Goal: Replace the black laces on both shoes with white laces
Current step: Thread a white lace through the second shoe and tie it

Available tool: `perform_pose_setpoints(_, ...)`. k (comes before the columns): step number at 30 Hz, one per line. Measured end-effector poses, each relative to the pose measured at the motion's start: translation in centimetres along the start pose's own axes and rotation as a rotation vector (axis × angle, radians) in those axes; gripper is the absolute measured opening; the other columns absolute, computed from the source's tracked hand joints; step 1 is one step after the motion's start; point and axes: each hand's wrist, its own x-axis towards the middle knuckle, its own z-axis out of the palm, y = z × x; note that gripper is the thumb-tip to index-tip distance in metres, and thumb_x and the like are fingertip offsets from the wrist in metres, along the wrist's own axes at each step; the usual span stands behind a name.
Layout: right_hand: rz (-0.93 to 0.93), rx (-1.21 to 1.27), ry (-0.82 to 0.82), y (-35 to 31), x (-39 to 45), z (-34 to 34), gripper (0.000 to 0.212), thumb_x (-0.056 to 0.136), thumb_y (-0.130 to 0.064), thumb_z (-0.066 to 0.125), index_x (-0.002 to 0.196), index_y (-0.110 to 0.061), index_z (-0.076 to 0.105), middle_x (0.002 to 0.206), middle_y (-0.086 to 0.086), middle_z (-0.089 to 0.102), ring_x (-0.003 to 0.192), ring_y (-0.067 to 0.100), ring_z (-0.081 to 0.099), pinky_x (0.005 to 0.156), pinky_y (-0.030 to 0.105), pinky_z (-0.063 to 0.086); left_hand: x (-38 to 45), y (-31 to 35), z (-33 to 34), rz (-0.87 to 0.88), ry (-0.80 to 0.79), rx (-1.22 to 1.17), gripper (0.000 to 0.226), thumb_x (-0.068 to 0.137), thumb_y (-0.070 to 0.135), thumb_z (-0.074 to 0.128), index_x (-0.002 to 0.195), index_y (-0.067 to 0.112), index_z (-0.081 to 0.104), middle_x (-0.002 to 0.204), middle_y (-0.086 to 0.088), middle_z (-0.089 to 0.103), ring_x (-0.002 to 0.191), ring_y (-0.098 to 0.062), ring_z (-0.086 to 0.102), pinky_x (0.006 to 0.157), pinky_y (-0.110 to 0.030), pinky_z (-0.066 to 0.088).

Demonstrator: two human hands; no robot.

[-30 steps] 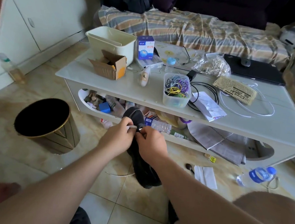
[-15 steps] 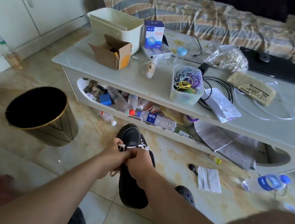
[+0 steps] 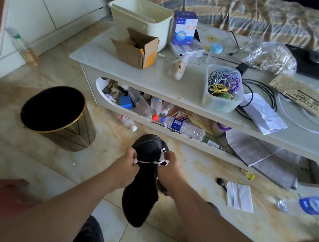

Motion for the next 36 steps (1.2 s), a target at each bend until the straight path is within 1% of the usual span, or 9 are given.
perform_pose_setpoints(3, 0.038, 0.032, -0.185, 0.8, -0.1, 0.4, 0.052, 0.091, -0.015, 0.045, 0.133, -0.045, 0.045, 0.103, -0.006, 0.064, 0.077, 0.018, 0.065, 0.054, 0.027, 0.050, -0.3, -0.1, -0.1, -0.030, -0.014, -0.035, 0.021, 0.097, 0.010, 0.038, 0.102, 0.030, 0.039, 0.082, -0.009, 0.047, 0.070, -0.022, 0.044, 0.056, -0.035, 0.037)
perform_pose_setpoints(6, -0.004, -0.205, -0.214, 1.9, 0.3, 0.5, 0.025, 0.101, -0.037, 0.048, 0.102, -0.024, 0.069, 0.086, 0.001, 0.067, 0.068, 0.017, 0.058, 0.062, 0.029, 0.043, -0.6, -0.9, -0.7, -0.071, 0.013, -0.059, 0.021, 0.097, 0.012, 0.039, 0.105, 0.031, 0.040, 0.086, -0.009, 0.052, 0.074, -0.023, 0.049, 0.065, -0.036, 0.042)
perform_pose_setpoints(10, -0.003, -0.498, -0.091, 2.8, -0.6, -1.7, 0.030, 0.082, -0.043, 0.051, 0.075, -0.019, 0.068, 0.075, 0.001, 0.071, 0.069, 0.019, 0.067, 0.061, 0.029, 0.056, 0.3, -4.0, -0.8, -0.182, 0.035, -0.058, 0.018, 0.099, 0.016, 0.039, 0.113, 0.027, 0.038, 0.100, -0.014, 0.056, 0.082, -0.023, 0.054, 0.068, -0.039, 0.048)
perform_pose_setpoints(13, -0.035, -0.437, -0.022, 0.9, -1.5, -3.3, 0.021, 0.085, -0.030, 0.056, 0.072, -0.014, 0.063, 0.069, 0.002, 0.067, 0.050, 0.011, 0.061, 0.039, 0.018, 0.041, 1.4, -5.8, 1.8, -0.309, 0.063, -0.027, 0.020, 0.101, 0.020, 0.044, 0.119, 0.023, 0.035, 0.105, -0.017, 0.056, 0.085, -0.028, 0.059, 0.075, -0.049, 0.057)
perform_pose_setpoints(19, -0.225, -0.605, -0.226, -4.9, -2.6, -5.0, 0.023, 0.094, -0.045, 0.061, 0.083, -0.027, 0.071, 0.086, -0.002, 0.069, 0.080, 0.018, 0.067, 0.072, 0.035, 0.058, 0.3, -7.4, 8.8, -0.306, 0.063, 0.105, 0.038, 0.103, 0.009, 0.041, 0.141, 0.007, 0.035, 0.124, -0.020, 0.063, 0.112, -0.038, 0.065, 0.096, -0.045, 0.051)
perform_pose_setpoints(24, -0.333, -0.323, -0.122, -7.7, -3.7, -7.0, 0.009, 0.096, -0.032, 0.067, 0.098, -0.030, 0.075, 0.083, -0.005, 0.066, 0.073, 0.015, 0.064, 0.067, 0.029, 0.058, 1.0, -6.8, 6.6, -0.284, 0.097, 0.112, 0.030, 0.101, 0.011, 0.046, 0.130, 0.015, 0.051, 0.129, -0.015, 0.062, 0.118, -0.035, 0.061, 0.099, -0.038, 0.049)
perform_pose_setpoints(28, -0.386, -0.157, -0.078, -10.0, -4.9, -7.7, 0.008, 0.097, -0.029, 0.068, 0.091, -0.030, 0.073, 0.076, -0.002, 0.067, 0.066, 0.020, 0.062, 0.070, 0.044, 0.061, 0.2, -2.7, 1.5, -0.233, 0.148, -0.035, 0.023, 0.092, 0.019, 0.062, 0.114, 0.026, 0.058, 0.114, -0.007, 0.066, 0.102, -0.031, 0.067, 0.077, -0.030, 0.049)
perform_pose_setpoints(31, -0.420, -0.060, -0.075, -11.8, -6.4, -8.2, 0.010, 0.097, -0.026, 0.072, 0.088, -0.021, 0.075, 0.069, -0.002, 0.069, 0.058, 0.011, 0.060, 0.068, 0.038, 0.062, -1.1, 1.3, -2.3, -0.064, 0.190, -0.010, 0.024, 0.100, 0.015, 0.054, 0.084, 0.024, 0.069, 0.090, 0.001, 0.073, 0.094, -0.028, 0.068, 0.073, -0.029, 0.044)
perform_pose_setpoints(36, -0.449, 0.213, -0.133, -14.8, -10.2, -9.6, 0.011, 0.099, -0.019, 0.070, 0.097, -0.009, 0.074, 0.078, 0.004, 0.074, 0.052, 0.018, 0.056, 0.056, 0.027, 0.052, -6.6, 8.2, -7.6, 0.232, 0.280, 0.252, 0.034, 0.105, 0.014, 0.049, 0.133, 0.019, 0.066, 0.121, 0.001, 0.072, 0.112, -0.023, 0.064, 0.082, -0.026, 0.042)
